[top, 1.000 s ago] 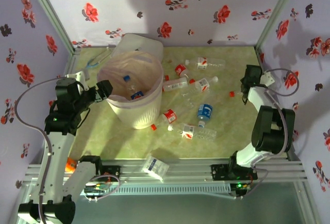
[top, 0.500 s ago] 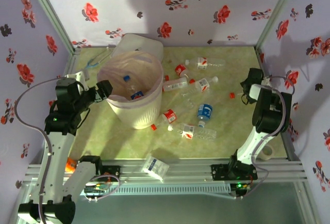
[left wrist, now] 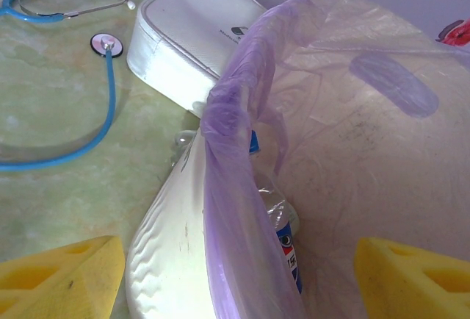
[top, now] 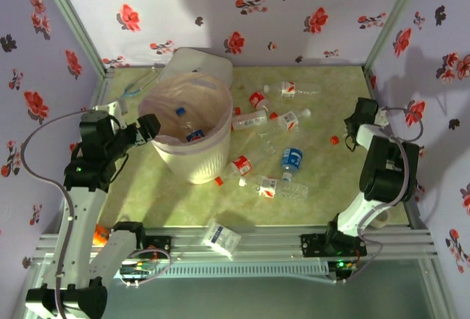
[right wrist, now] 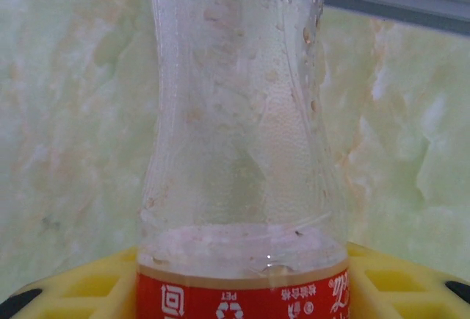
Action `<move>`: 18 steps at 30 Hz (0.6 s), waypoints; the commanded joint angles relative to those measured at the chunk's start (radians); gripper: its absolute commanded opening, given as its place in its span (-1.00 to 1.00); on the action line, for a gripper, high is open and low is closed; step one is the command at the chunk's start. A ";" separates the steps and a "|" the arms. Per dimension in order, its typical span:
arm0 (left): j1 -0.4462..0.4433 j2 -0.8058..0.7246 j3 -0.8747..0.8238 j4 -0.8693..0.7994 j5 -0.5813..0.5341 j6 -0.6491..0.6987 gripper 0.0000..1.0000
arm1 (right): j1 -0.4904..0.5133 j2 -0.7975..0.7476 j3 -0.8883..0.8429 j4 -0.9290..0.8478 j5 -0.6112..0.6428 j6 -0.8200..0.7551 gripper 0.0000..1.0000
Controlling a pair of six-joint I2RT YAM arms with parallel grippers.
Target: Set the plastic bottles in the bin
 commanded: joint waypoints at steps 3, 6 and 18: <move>-0.008 0.003 0.016 0.005 -0.007 0.002 0.64 | 0.069 -0.179 -0.058 -0.079 -0.064 -0.027 -0.03; -0.008 0.014 0.020 0.012 0.004 -0.001 0.64 | 0.155 -0.250 -0.030 -0.118 -0.098 -0.055 -0.07; -0.012 0.029 0.008 0.046 0.021 -0.030 0.60 | 0.467 -0.284 0.417 -0.303 -0.464 -0.167 -0.08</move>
